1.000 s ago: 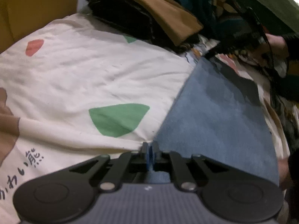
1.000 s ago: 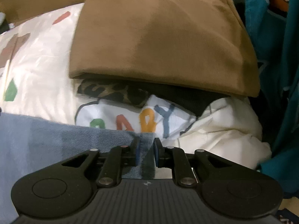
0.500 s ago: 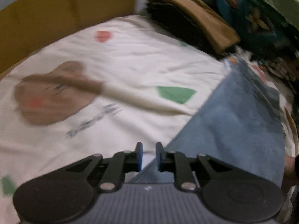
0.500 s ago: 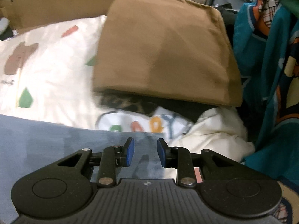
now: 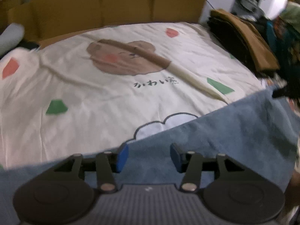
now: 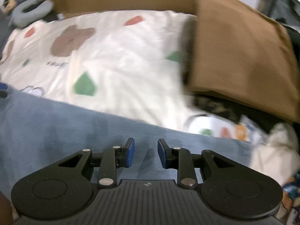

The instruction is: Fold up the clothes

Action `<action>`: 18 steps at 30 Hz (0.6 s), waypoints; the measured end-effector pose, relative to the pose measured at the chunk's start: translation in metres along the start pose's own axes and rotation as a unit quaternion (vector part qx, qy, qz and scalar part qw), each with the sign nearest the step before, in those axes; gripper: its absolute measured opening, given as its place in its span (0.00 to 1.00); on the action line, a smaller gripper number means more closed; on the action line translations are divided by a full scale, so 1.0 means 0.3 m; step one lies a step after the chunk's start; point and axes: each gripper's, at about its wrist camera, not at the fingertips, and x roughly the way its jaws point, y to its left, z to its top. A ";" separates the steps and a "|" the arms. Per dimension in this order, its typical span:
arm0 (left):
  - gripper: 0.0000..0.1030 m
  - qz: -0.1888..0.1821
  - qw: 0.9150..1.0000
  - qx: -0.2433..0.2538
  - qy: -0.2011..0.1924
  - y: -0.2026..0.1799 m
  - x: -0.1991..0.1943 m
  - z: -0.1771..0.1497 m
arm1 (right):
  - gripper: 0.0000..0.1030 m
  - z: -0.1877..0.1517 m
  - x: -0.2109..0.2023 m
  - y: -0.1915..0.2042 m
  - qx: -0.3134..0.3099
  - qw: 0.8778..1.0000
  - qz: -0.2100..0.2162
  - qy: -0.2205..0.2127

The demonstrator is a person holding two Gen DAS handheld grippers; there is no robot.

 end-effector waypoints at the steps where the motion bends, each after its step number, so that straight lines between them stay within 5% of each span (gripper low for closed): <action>1: 0.54 0.001 1.000 -0.008 -0.004 -0.008 -0.002 -0.015 | 0.33 0.007 0.009 0.025 -0.007 1.000 0.007 0.001; 6: 0.55 -0.002 0.999 -0.041 -0.011 -0.080 0.028 -0.070 | 0.33 0.032 0.039 0.137 -0.045 0.998 0.036 0.005; 11: 0.62 -0.009 1.000 -0.021 -0.004 -0.168 0.102 -0.096 | 0.33 0.042 0.086 0.227 -0.076 0.995 0.062 0.009; 18: 0.71 0.030 0.999 -0.026 -0.016 -0.208 0.184 -0.079 | 0.33 0.063 0.140 0.321 -0.115 0.991 0.072 0.012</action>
